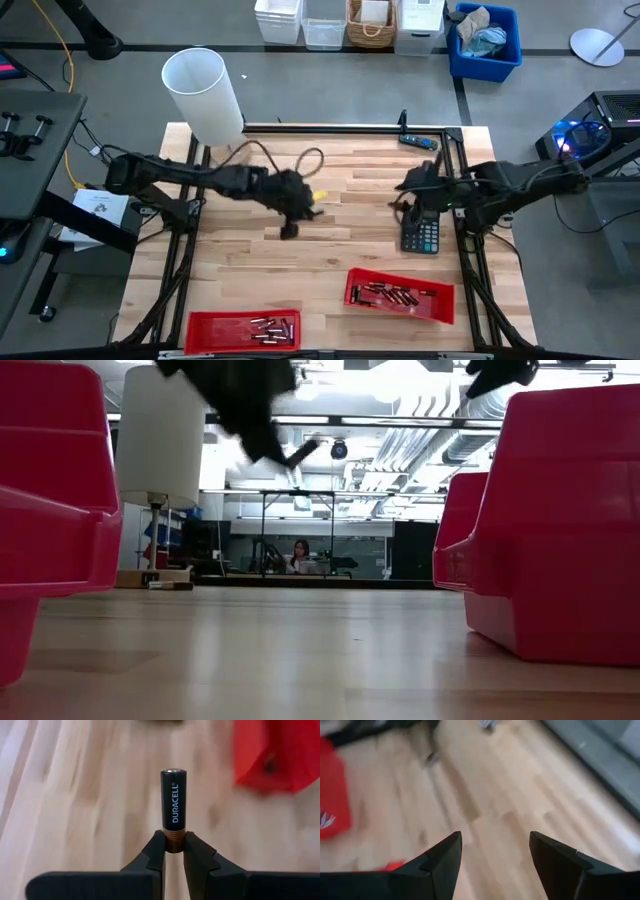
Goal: Sort batteries
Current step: Put the black-brown battery into the right red bin
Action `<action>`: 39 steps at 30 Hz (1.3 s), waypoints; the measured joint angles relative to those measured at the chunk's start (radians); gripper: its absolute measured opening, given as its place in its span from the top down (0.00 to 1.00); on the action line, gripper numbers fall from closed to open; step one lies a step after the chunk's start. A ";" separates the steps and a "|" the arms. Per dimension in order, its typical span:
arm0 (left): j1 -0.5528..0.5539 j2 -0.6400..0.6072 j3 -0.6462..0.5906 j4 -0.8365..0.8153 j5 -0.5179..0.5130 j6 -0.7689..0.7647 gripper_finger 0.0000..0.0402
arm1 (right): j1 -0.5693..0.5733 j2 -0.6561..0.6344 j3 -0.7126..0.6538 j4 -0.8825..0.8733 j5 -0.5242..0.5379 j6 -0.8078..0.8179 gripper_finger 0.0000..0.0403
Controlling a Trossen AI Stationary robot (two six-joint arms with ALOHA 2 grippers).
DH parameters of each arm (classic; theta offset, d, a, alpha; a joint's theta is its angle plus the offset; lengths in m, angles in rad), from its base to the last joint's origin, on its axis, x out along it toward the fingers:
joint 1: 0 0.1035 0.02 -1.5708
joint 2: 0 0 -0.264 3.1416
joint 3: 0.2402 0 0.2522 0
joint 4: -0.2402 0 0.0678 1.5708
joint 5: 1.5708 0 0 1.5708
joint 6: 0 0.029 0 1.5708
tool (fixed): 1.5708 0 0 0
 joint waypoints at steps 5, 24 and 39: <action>-0.120 0.134 0.172 0.083 -0.038 0.013 0.93 | 0.000 -0.051 0.000 0.027 0.108 0.000 0.44; -0.388 0.626 0.623 0.135 -0.153 0.035 0.70 | 0.000 0.035 0.000 0.170 0.112 0.200 0.44; 0.005 0.140 0.146 -0.225 -0.352 -0.194 0.44 | -0.019 0.027 0.000 0.138 0.107 0.026 0.44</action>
